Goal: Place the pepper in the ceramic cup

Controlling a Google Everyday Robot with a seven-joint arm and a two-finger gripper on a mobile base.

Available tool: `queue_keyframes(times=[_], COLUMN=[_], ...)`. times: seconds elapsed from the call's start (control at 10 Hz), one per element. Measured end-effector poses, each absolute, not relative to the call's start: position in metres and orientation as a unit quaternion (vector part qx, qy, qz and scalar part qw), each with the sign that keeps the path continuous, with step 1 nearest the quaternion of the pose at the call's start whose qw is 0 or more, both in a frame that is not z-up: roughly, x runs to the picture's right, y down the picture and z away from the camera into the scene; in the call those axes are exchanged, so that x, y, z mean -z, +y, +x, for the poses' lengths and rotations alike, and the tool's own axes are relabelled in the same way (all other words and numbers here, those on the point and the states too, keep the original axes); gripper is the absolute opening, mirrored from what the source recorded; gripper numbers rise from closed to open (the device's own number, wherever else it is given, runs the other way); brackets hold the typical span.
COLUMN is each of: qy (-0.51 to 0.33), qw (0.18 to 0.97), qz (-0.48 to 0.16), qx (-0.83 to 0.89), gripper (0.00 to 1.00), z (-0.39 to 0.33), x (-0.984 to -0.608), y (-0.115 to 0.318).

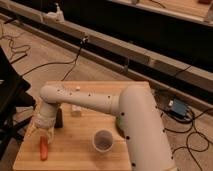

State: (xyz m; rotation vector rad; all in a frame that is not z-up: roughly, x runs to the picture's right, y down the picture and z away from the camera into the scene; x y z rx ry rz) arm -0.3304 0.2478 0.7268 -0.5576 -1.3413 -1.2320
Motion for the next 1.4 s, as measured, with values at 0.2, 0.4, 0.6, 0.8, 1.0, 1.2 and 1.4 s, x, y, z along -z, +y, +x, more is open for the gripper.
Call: queue_keyframes(times=[0.2,0.4,0.6,0.8,1.0,1.2,1.4], qy=[-0.581,-0.583,-0.581,-0.578,-0.580,-0.582,-0.585], qw=[0.575,0.571,0.564,0.559,0.550,0.541,0.536], qz=[-0.242,-0.250,-0.266,-0.281,-0.294,-0.308,-0.325], qx=[0.523,0.521,0.523,0.524,0.525,0.523,0.514], gripper=[0.62,0.62,0.62,0.62,0.62,0.62,0.62], z=[-0.336,-0.335,-0.335,-0.334,-0.339,-0.343,-0.342], x=[-0.728,-0.732,-0.735,-0.739,-0.741,-0.745,-0.753], y=[0.256,0.264,0.272,0.279,0.286,0.296,0.307])
